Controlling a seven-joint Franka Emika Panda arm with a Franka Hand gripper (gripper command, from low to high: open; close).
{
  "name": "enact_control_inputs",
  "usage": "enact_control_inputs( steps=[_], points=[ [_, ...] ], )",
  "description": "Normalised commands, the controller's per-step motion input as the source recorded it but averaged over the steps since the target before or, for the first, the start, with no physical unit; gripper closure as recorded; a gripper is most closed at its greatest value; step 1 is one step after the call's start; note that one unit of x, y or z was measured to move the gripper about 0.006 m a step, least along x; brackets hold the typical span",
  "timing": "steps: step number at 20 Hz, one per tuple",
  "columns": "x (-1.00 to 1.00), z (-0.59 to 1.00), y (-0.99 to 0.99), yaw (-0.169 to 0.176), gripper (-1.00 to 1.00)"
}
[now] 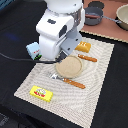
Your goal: Interact with the objects in diverse but meaningful ways.
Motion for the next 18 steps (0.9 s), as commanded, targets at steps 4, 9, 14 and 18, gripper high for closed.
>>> enact_control_inputs(
  steps=[4, 9, 14, 18],
  points=[
    [-0.13, -0.02, -0.48, 0.005, -1.00],
    [-0.15, -0.10, -0.59, 0.017, -1.00],
    [-0.17, -0.20, -0.70, 0.027, -1.00],
    [-0.21, -0.26, -0.74, 0.025, -1.00]
  ],
)
